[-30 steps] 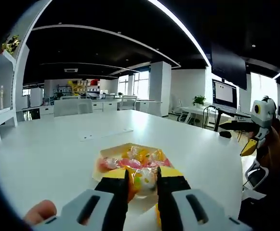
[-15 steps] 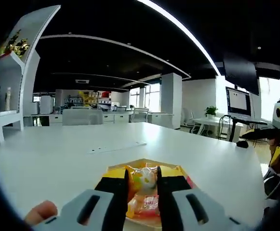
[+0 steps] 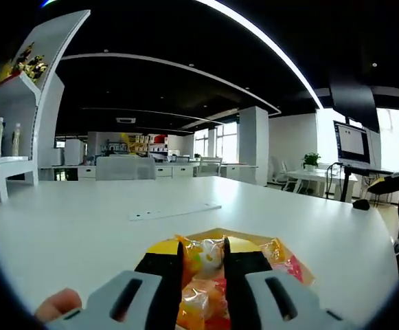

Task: Pick up the marshmallows scattered on the table and place them into the bowl on the table

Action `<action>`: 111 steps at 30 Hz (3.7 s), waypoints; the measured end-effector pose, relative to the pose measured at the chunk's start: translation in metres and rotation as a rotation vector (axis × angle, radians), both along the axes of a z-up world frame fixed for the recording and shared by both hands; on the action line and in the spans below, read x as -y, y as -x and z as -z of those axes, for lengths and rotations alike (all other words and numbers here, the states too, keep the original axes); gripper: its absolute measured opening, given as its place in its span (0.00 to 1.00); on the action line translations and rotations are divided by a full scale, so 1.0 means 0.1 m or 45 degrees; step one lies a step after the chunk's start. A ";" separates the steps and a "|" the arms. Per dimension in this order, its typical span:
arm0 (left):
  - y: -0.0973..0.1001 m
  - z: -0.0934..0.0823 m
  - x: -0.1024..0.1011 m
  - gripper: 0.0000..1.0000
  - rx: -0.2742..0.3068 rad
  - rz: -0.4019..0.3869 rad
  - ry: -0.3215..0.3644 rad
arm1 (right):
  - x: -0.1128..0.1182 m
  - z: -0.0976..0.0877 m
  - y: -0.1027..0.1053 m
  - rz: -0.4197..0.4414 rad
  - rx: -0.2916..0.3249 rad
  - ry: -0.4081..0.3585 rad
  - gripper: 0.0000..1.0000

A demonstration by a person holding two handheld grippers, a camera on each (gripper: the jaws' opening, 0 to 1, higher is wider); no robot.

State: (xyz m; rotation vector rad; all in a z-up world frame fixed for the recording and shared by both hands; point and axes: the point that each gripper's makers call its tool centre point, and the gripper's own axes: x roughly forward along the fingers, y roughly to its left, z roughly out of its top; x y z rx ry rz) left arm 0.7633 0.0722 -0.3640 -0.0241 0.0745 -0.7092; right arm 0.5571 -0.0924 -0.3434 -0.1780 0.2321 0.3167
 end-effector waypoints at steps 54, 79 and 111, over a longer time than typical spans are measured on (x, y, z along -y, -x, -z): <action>-0.02 0.25 0.11 0.80 0.043 0.033 -0.006 | -0.06 0.03 0.02 -0.009 -0.005 -0.001 0.96; 0.75 0.09 -0.03 0.95 0.108 0.255 -0.059 | -0.03 -0.06 0.11 0.014 0.007 0.027 0.96; 1.78 -0.13 -1.06 0.95 0.142 0.247 -0.251 | -0.20 -0.07 0.22 -0.052 0.019 0.036 0.96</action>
